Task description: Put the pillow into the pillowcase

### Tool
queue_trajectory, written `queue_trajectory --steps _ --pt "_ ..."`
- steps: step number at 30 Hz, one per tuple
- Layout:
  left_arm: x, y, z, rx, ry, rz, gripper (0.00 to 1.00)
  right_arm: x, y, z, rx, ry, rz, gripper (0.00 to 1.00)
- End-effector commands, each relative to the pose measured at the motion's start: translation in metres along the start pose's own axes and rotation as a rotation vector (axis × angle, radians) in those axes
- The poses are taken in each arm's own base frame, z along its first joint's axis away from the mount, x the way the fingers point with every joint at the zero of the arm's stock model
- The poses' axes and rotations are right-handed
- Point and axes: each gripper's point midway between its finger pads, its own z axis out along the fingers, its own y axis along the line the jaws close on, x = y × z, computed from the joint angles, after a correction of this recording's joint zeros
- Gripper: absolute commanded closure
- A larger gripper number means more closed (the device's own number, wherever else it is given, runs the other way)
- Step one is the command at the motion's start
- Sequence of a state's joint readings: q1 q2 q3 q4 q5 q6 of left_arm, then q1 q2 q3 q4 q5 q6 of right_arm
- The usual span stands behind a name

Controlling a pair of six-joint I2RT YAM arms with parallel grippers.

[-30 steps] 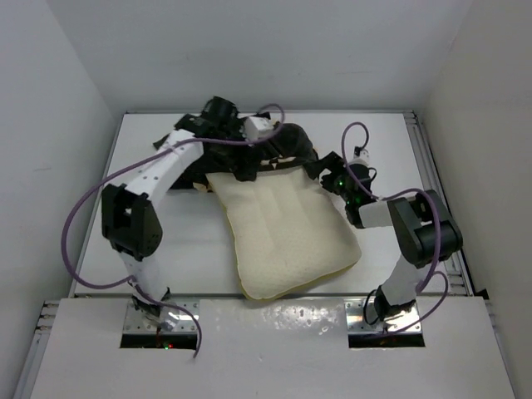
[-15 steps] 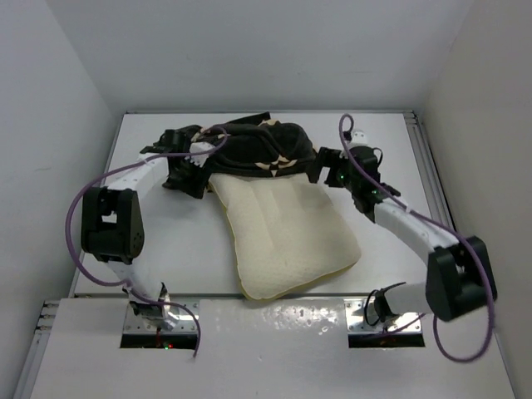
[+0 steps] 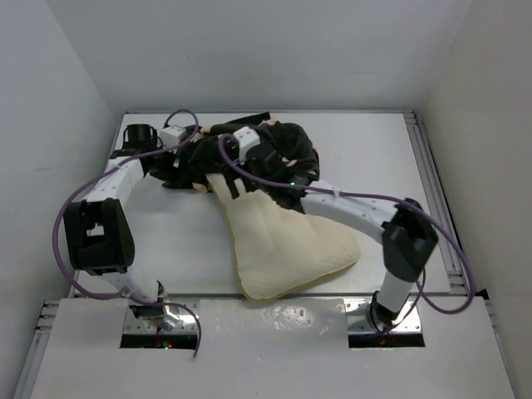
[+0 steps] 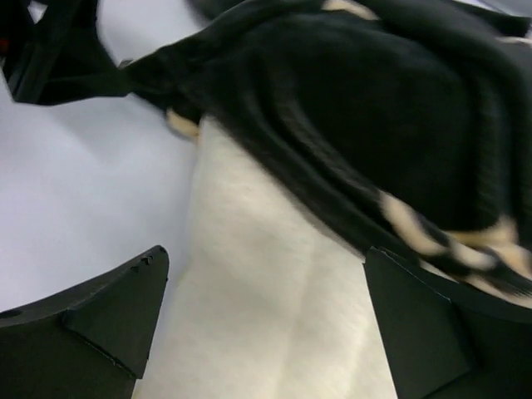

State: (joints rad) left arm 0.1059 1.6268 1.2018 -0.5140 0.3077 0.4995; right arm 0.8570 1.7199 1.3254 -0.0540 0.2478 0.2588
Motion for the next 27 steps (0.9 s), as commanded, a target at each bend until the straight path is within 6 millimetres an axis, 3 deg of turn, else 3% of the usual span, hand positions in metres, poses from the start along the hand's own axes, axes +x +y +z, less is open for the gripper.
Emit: queue_trajectory --steps 1,3,4,6,7,11,14,15,16,17,18,19,20,22,23,24,25,26,27 --pt "0.009 -0.006 0.016 0.096 -0.019 0.046 0.17 0.012 0.018 0.026 0.05 0.057 -0.092 0.01" --pt "0.01 -0.011 0.031 0.147 -0.021 0.041 0.1 0.012 0.025 0.038 0.049 0.087 -0.07 0.01" --pt "0.007 -0.012 0.037 0.157 -0.03 0.04 0.0 0.033 0.027 0.052 0.062 0.143 -0.077 0.01" --pt "0.008 -0.016 0.051 0.185 -0.036 0.034 0.0 0.04 0.032 0.06 0.084 0.183 -0.091 0.01" --pt "0.006 -0.017 0.059 0.192 -0.048 0.035 0.0 0.056 0.036 0.069 0.092 0.214 -0.112 0.01" --pt "0.006 -0.027 0.077 0.219 -0.039 0.038 0.03 0.089 0.042 0.086 0.104 0.303 -0.099 0.01" --pt "0.01 -0.033 0.087 0.243 -0.026 0.007 0.25 0.116 0.034 0.098 0.15 0.37 -0.055 0.05" --pt "0.012 -0.036 0.087 0.263 -0.015 -0.011 0.6 0.114 0.035 0.101 0.15 0.365 -0.035 0.13" --pt "0.012 -0.038 0.085 0.283 -0.015 -0.027 0.78 0.116 0.037 0.104 0.135 0.367 -0.016 0.25" --pt "0.013 -0.046 0.081 0.324 -0.013 -0.037 1.0 0.114 0.04 0.109 0.127 0.35 0.018 0.56" --pt "0.013 -0.048 0.077 0.337 -0.013 -0.039 1.0 0.111 0.039 0.113 0.124 0.333 0.04 0.74" --pt "0.007 -0.053 0.069 0.364 -0.037 -0.016 1.0 0.108 0.039 0.117 0.116 0.318 0.072 0.91" --pt "0.007 -0.061 0.06 0.399 -0.032 -0.009 1.0 0.093 0.042 0.122 0.094 0.27 0.107 1.0" --pt "-0.01 -0.071 0.038 0.444 -0.089 0.065 1.0 0.069 0.045 0.128 0.007 0.217 0.202 1.0" --pt "-0.007 -0.085 0.025 0.491 -0.073 0.08 1.0 0.047 0.046 0.132 -0.038 0.128 0.253 1.0" --pt "-0.011 -0.092 0.016 0.525 -0.098 0.17 1.0 0.015 0.046 0.121 -0.072 0.046 0.295 1.0" --pt "-0.026 -0.1 0.0 0.563 -0.152 0.233 1.0 -0.012 0.036 0.121 -0.089 -0.084 0.366 1.0" --pt "-0.016 -0.121 -0.016 0.643 -0.105 0.251 1.0 -0.038 0.028 0.112 -0.088 -0.167 0.404 1.0" --pt "-0.016 -0.127 -0.023 0.68 -0.123 0.356 1.0 -0.076 0.02 0.093 -0.09 -0.273 0.442 1.0"
